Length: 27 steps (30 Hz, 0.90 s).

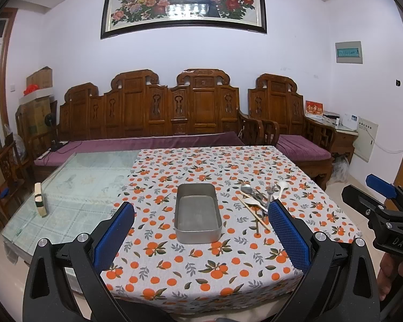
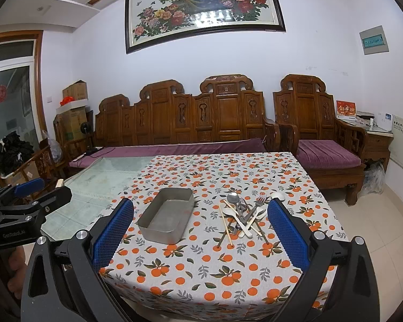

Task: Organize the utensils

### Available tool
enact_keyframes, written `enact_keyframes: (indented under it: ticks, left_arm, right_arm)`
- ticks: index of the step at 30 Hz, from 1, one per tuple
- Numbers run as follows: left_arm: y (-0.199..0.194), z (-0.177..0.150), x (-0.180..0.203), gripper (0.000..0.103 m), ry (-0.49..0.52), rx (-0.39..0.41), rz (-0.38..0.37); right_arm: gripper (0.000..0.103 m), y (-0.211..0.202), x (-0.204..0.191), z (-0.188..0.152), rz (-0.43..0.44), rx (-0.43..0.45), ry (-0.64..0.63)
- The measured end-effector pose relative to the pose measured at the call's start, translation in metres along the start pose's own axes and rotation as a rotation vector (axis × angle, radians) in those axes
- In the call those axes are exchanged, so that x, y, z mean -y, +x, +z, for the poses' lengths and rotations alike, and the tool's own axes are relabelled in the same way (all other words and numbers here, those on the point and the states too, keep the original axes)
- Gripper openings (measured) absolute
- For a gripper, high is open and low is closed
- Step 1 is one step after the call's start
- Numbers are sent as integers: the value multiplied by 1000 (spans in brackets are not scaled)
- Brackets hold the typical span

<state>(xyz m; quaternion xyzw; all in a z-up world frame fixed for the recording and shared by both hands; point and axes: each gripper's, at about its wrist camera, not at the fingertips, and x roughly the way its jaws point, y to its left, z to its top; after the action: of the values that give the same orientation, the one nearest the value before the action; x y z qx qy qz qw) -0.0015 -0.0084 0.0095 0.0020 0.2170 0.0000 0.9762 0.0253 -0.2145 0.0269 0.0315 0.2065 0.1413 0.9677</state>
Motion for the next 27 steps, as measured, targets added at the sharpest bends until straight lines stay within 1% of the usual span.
enact_keyframes:
  ticks: [27]
  left_arm:
    - [-9,6,-2,97,5,8,-4]
  right_arm:
    - [100,-1,-1,2,2,5,2]
